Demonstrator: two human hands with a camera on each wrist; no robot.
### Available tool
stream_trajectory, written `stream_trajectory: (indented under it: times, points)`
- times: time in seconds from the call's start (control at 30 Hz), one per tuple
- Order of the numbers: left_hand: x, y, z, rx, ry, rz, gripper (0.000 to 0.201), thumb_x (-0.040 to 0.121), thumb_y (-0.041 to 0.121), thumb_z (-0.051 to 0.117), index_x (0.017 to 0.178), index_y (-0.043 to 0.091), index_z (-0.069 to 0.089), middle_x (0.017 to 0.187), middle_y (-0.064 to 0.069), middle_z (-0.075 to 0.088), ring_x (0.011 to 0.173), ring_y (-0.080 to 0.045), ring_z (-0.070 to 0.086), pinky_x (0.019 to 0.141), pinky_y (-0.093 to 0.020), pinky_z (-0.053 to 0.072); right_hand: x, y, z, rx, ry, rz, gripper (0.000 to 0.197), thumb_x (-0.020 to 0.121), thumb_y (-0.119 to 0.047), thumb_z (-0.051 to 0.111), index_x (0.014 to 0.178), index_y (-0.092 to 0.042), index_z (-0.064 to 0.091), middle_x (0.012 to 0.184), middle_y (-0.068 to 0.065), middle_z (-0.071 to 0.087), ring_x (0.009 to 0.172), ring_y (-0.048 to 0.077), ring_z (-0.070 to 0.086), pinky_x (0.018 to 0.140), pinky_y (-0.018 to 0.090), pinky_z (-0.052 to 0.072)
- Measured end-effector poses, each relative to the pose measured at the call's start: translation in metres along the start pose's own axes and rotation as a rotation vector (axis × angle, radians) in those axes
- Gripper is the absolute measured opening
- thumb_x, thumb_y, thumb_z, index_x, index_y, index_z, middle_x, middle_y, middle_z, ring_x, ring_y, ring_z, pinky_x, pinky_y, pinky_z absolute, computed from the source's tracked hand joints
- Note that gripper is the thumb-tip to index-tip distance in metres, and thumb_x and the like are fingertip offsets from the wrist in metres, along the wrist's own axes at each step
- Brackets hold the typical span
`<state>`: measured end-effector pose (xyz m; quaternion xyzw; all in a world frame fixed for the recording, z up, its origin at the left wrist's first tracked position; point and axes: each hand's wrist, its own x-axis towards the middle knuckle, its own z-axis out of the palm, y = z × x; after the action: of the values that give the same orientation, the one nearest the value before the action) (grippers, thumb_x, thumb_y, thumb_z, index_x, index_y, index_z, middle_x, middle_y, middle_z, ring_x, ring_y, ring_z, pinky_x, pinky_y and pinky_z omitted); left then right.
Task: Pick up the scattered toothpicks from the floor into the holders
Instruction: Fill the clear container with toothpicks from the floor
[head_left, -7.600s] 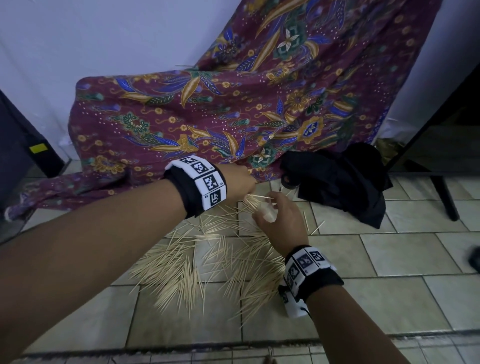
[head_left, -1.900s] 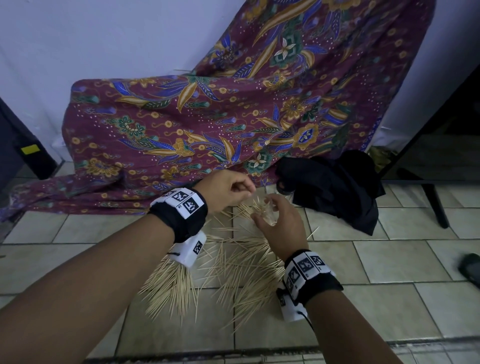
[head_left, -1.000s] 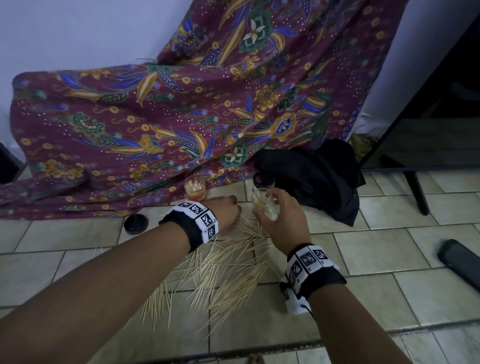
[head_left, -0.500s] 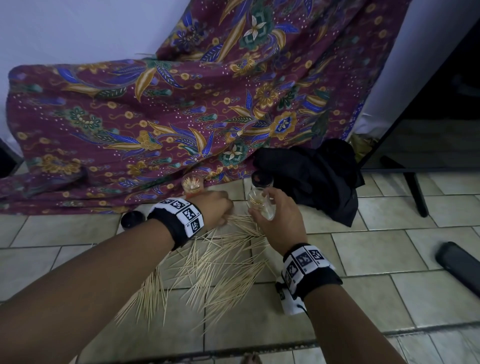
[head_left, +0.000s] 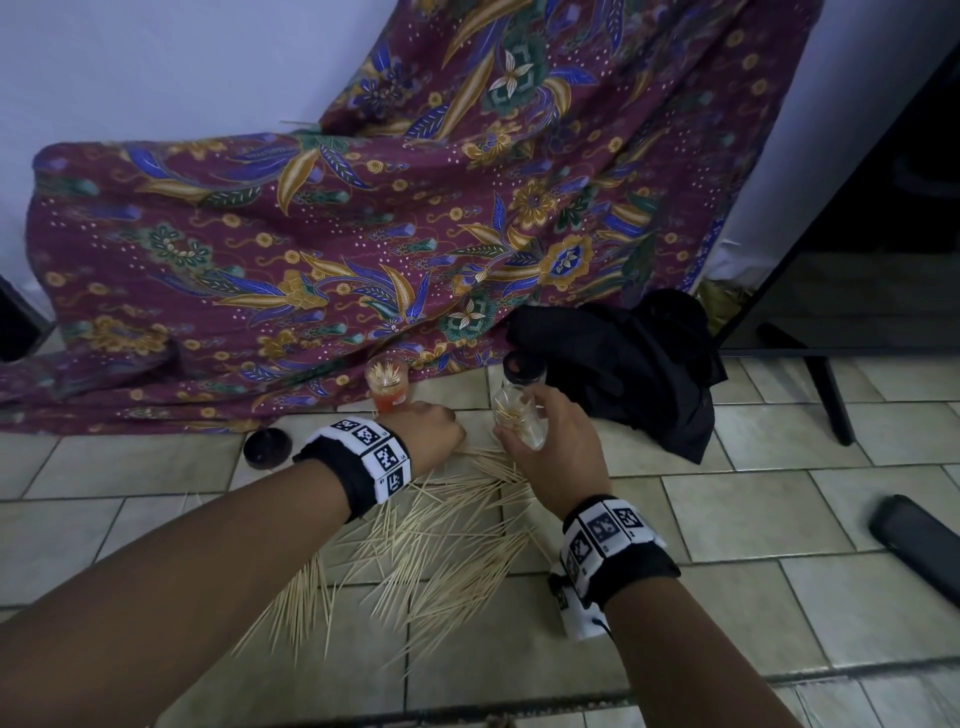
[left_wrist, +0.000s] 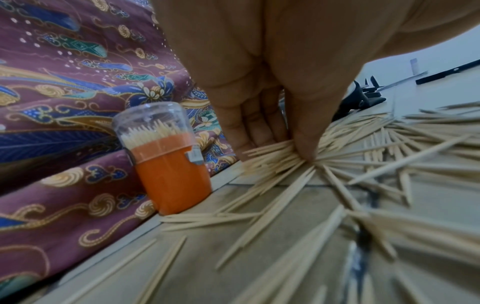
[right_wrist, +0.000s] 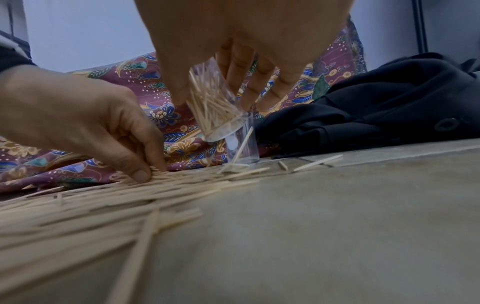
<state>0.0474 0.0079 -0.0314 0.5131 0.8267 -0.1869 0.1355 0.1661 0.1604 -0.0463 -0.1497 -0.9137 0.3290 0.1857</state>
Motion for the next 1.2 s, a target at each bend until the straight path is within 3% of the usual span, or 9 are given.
stream_trajectory:
  times: [0.23,0.47,0.6,0.7,0.8,0.97,1.1,1.2]
  points:
    - [-0.007,0.003,0.001,0.003,0.048,0.001,0.034,0.09,0.001,0.045,0.123,0.003,0.05,0.118,-0.015,0.055,0.11,-0.035,0.054,0.086,-0.045,0.051,0.0,0.002,0.002,-0.011,-0.003,0.007,0.047,0.081,-0.04,0.075,0.119,-0.018,0.057,0.106,0.0,0.062,0.099,0.02,0.056,0.086,0.038,0.047]
    - [-0.016,-0.005,-0.015,-0.054,0.006,-0.052,0.029,0.092,0.0,0.042,0.119,0.007,0.052,0.111,-0.017,0.061,0.099,-0.036,0.062,0.072,-0.04,0.05,0.001,0.0,0.002,-0.005,-0.013,0.001,0.047,0.082,-0.042,0.074,0.119,-0.019,0.057,0.108,-0.002,0.061,0.101,0.017,0.055,0.086,0.035,0.046]
    - [-0.021,-0.017,-0.029,-0.1,0.02,-0.061,0.029,0.098,0.009,0.042,0.124,0.014,0.053,0.108,-0.015,0.063,0.093,-0.032,0.061,0.069,-0.033,0.044,0.0,-0.002,0.002,-0.005,-0.016,-0.001,0.047,0.082,-0.04,0.074,0.12,-0.019,0.057,0.108,-0.002,0.061,0.101,0.018,0.055,0.087,0.035,0.046]
    - [-0.029,-0.029,-0.041,-0.149,0.012,-0.056,0.026,0.1,0.017,0.044,0.123,0.015,0.055,0.102,-0.014,0.062,0.082,-0.027,0.054,0.071,-0.033,0.047,-0.001,-0.003,0.002,-0.006,-0.016,0.001,0.048,0.082,-0.041,0.074,0.121,-0.018,0.057,0.109,-0.002,0.061,0.101,0.018,0.055,0.088,0.034,0.045]
    - [-0.038,-0.04,-0.051,-0.174,0.02,-0.052,0.024,0.1,0.023,0.044,0.117,0.015,0.058,0.103,-0.011,0.064,0.083,-0.023,0.053,0.076,-0.033,0.047,-0.001,-0.003,0.002,-0.013,-0.02,0.009,0.049,0.082,-0.041,0.074,0.122,-0.019,0.056,0.11,-0.002,0.062,0.102,0.018,0.055,0.089,0.034,0.045]
    - [-0.056,-0.058,-0.067,-0.252,0.049,-0.1,0.02,0.098,0.03,0.049,0.106,0.019,0.063,0.086,-0.005,0.06,0.081,-0.023,0.058,0.075,-0.035,0.051,0.0,-0.006,0.001,-0.042,-0.018,0.002,0.048,0.083,-0.04,0.073,0.124,-0.019,0.057,0.109,-0.002,0.062,0.1,0.02,0.055,0.088,0.036,0.045]
    - [-0.056,-0.054,-0.083,-0.241,0.095,-0.044,0.021,0.099,0.028,0.049,0.105,0.016,0.065,0.085,-0.004,0.065,0.075,-0.02,0.057,0.069,-0.031,0.047,-0.001,-0.007,0.003,-0.051,-0.039,-0.019,0.049,0.081,-0.038,0.075,0.123,-0.018,0.058,0.11,-0.002,0.063,0.1,0.021,0.054,0.088,0.036,0.044]
    - [-0.049,-0.042,-0.093,-0.197,0.102,0.018,0.023,0.099,0.028,0.048,0.108,0.015,0.065,0.085,-0.004,0.066,0.078,-0.021,0.059,0.073,-0.034,0.05,-0.002,-0.008,0.006,-0.042,-0.038,-0.04,0.049,0.08,-0.036,0.077,0.122,-0.017,0.059,0.11,-0.001,0.064,0.1,0.022,0.055,0.088,0.037,0.045]
